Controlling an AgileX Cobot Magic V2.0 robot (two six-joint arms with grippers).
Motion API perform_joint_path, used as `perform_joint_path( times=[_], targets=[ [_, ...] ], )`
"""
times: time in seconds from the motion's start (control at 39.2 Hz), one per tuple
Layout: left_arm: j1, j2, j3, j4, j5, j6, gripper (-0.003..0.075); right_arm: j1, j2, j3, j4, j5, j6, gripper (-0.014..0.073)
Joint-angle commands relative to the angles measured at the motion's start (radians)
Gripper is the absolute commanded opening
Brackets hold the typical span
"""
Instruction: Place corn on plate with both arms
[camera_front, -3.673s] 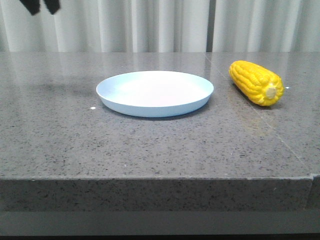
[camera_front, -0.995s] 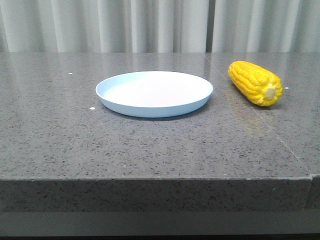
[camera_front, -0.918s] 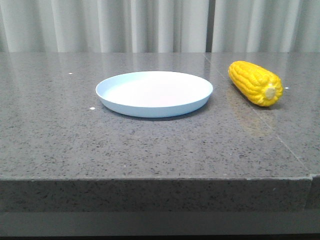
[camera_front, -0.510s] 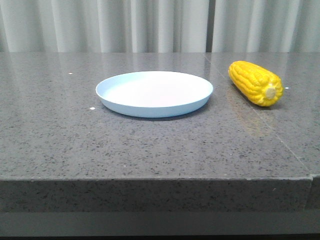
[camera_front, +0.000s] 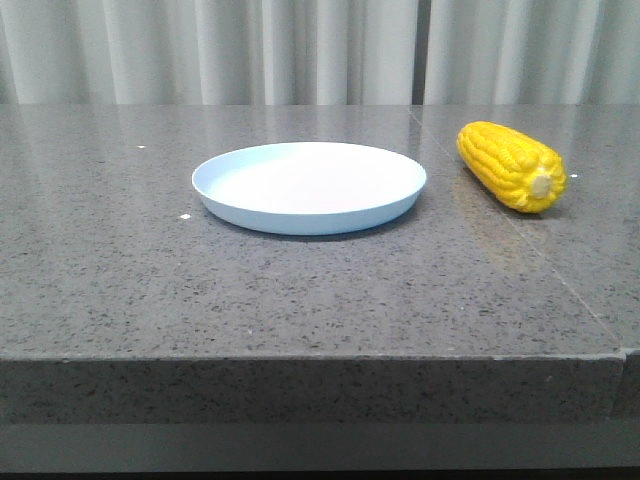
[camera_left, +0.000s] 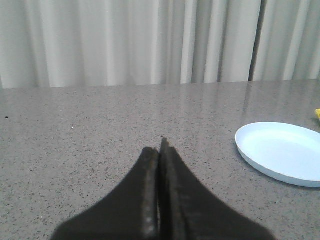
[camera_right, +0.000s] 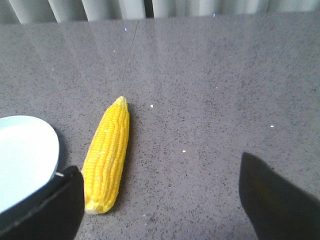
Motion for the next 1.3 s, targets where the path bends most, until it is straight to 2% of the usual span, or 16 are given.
perform_joint_path(
  times=[0.0,0.33,0.61,0.77,0.94,1.05,1.28],
  targets=[
    [-0.002,0.002,-0.023,0.0,-0.08,-0.008,-0.002,-0.001,0.091,-0.095,0.004,-0.036,-0.002,0.0648],
    [-0.002,0.002,-0.023,0.0,-0.08,-0.008,-0.002,0.065,0.407,-0.288,0.014,0.068,-0.002,0.0648],
    [-0.002,0.002,-0.023,0.0,-0.08,-0.008,-0.002,0.089,0.682,-0.488,0.149,0.245,-0.002,0.0648],
    [-0.002,0.002,-0.023,0.0,-0.08,-0.008,-0.002,0.103,0.783,-0.57,0.171,0.305,-0.002,0.0648],
    [-0.002,0.002,-0.023,0.0,-0.08,-0.008,-0.002,0.11,0.837,-0.589,0.181,0.32,-0.002,0.0639],
    [-0.002,0.002,-0.023,0.0,-0.08,-0.008,-0.002,0.115,0.848,-0.589,0.198,0.339,-0.002,0.0578],
    [-0.002,0.002,-0.023,0.0,-0.08,-0.008,-0.002,0.115,0.852,-0.589,0.243,0.378,-0.005,0.025]
  ],
)
